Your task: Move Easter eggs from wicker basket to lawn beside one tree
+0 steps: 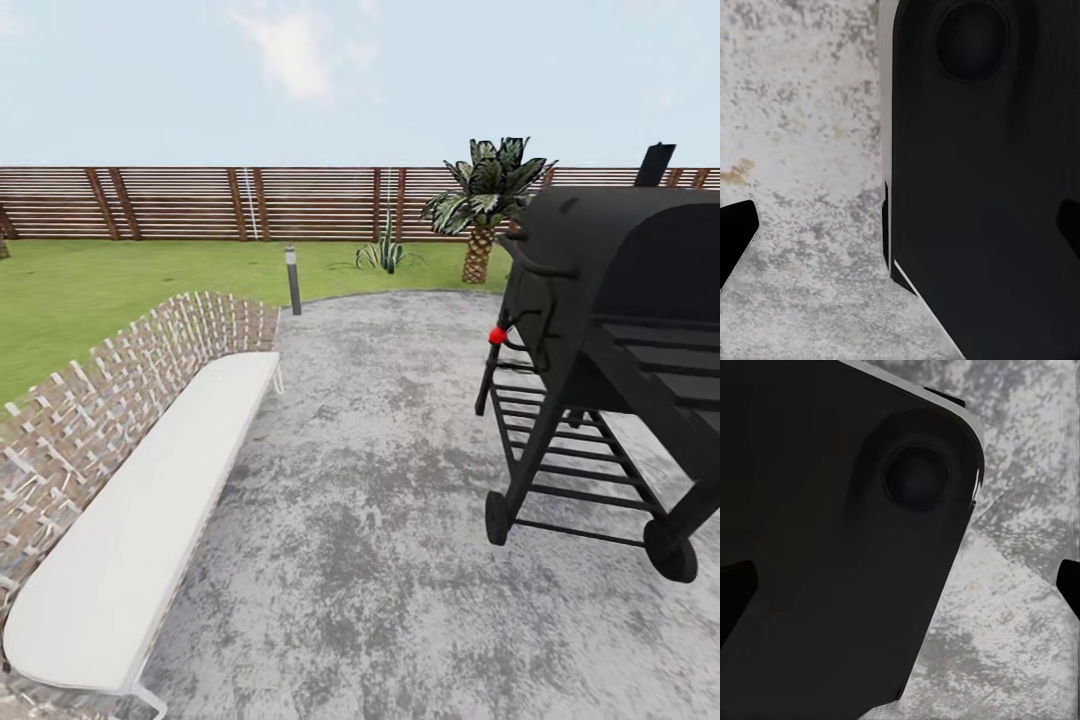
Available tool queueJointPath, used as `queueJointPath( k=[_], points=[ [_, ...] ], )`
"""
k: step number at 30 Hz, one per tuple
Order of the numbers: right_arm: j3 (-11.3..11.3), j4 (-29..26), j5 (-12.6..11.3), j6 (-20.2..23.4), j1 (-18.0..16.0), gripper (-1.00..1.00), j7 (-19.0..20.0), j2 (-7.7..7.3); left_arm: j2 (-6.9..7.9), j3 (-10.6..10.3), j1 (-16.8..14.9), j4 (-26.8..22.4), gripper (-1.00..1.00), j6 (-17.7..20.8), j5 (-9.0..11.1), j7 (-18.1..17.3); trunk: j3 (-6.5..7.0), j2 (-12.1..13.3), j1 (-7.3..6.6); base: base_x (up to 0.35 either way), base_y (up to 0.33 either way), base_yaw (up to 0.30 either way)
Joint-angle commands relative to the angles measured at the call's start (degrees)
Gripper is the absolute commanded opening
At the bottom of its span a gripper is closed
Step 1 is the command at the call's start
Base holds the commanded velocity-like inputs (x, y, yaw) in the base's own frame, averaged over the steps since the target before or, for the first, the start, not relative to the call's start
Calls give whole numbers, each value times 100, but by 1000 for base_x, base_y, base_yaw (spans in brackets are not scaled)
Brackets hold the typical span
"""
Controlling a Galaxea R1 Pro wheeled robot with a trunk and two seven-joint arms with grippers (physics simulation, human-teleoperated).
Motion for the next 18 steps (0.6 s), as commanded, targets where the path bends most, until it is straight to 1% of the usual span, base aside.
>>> queueJointPath(
  k=[1,18],
  points=[
    [-5,3,54,-14,-3,100,0,-1,0,6,3,-10,100,-7,6,0,-4,-2,3,329,0,0],
    [-5,3,56,-14,-3,100,4,-2,0,4,2,-10,100,-7,6,0,-4,-2,3,329,0,0]
  ],
)
